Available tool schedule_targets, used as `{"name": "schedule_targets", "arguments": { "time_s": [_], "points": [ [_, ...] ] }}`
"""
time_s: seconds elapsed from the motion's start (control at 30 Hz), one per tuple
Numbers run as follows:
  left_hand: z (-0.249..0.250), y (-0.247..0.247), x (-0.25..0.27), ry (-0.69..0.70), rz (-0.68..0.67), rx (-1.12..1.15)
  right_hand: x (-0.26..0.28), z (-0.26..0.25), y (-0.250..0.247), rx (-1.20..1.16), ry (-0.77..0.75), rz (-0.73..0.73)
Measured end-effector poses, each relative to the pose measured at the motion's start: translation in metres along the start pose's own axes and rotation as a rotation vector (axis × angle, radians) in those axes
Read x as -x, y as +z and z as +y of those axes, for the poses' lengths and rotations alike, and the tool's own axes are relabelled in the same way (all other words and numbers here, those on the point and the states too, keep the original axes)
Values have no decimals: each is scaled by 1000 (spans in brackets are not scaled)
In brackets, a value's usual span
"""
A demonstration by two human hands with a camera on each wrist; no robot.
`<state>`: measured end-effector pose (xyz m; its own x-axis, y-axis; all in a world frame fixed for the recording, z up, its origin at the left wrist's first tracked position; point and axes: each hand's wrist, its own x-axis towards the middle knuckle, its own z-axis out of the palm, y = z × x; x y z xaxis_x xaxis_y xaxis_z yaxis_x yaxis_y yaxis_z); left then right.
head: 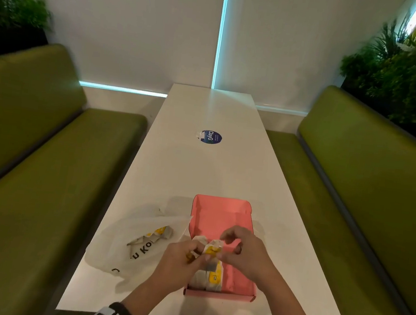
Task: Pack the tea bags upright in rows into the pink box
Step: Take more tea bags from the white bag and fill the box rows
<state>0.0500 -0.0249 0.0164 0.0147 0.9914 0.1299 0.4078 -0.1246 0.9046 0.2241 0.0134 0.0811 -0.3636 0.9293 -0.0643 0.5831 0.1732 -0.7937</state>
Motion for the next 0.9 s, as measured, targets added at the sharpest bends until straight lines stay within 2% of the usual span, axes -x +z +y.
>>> {"name": "schedule_targets", "arguments": {
  "time_s": [0.33, 0.47, 0.53, 0.63, 0.73, 0.9],
  "points": [
    [7, -2, -1, -20, -51, 127, -1, 11, 7, -31, -6, -128],
    [6, -4, -1, -18, -91, 74, 1, 8, 0, -303, 48, -228],
    [9, -6, -1, -22, -116, 62, 0, 7, -2, -283, 35, -279],
    [11, -7, -1, 8, -112, 125, -4, 5, 0, -149, 2, -227],
    [6, -7, -3, 12, -39, 141, -5, 6, -1, -154, -28, -154],
    [9, -11, -6, 5, -25, 139, -6, 4, -6, -196, -31, -106]
  ]
}}
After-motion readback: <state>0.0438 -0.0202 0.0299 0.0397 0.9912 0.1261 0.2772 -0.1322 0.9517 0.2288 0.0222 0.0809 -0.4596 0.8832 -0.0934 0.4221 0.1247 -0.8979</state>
